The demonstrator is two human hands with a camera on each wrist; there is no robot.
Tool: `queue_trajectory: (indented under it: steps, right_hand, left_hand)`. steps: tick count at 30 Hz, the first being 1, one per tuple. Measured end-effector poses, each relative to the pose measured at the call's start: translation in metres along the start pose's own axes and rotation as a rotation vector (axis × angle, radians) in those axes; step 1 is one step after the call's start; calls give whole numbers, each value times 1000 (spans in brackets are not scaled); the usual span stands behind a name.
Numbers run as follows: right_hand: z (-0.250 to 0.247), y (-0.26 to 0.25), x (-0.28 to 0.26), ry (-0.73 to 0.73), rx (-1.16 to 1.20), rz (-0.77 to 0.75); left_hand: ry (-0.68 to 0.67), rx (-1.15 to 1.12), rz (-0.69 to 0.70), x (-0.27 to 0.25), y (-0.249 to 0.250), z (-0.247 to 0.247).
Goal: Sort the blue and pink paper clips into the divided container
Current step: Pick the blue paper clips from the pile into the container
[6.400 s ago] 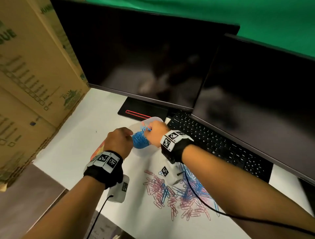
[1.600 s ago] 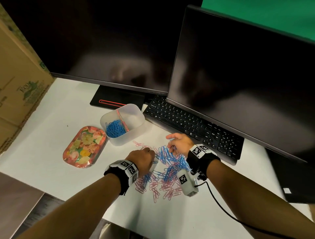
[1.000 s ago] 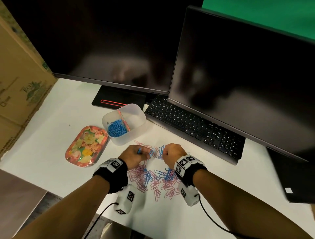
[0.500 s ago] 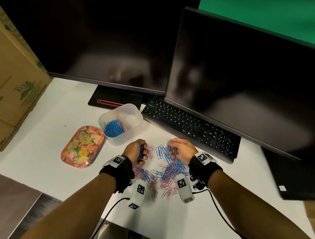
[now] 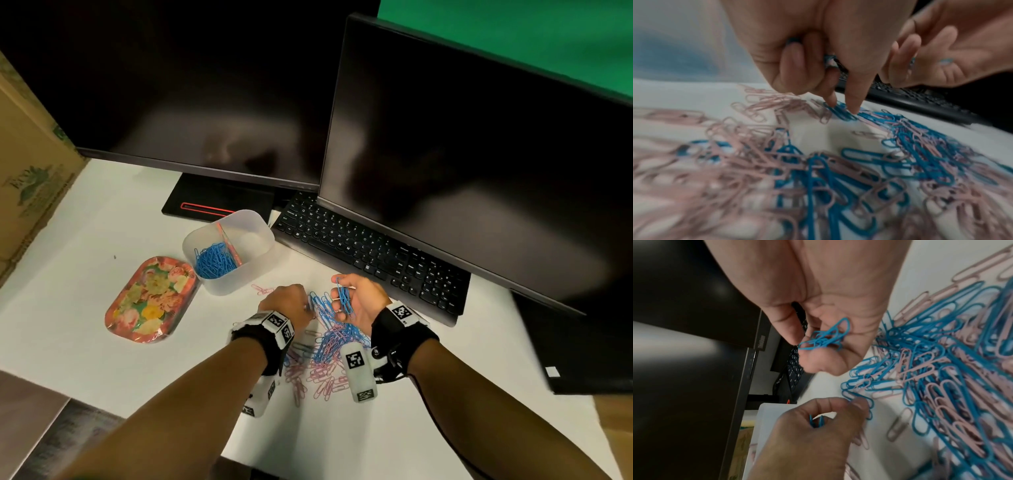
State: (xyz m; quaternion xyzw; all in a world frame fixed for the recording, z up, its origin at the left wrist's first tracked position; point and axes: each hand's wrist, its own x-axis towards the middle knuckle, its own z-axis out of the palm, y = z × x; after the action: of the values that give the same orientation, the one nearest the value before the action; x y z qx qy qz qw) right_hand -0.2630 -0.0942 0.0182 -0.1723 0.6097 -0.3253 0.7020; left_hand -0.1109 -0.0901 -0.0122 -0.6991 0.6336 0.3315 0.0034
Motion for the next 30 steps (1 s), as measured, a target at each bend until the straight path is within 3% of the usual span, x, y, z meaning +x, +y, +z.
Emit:
queue_trajectory:
  steps: [5,14,25,30]
  right_hand:
    - [-6,-3,-1,13,-72,-29]
    - [-15,2,0,18,-126,-53]
    - [-15,8,1,35,-196,-85]
    - [-14,8,0,54,-200,-86]
  left_hand:
    - [-34,173,-6,8,6,-1]
    - [14,144,-37,7,-3,-8]
    - [6,366,5,5,-2,-10]
    - [16,244,12,1,-13,-13]
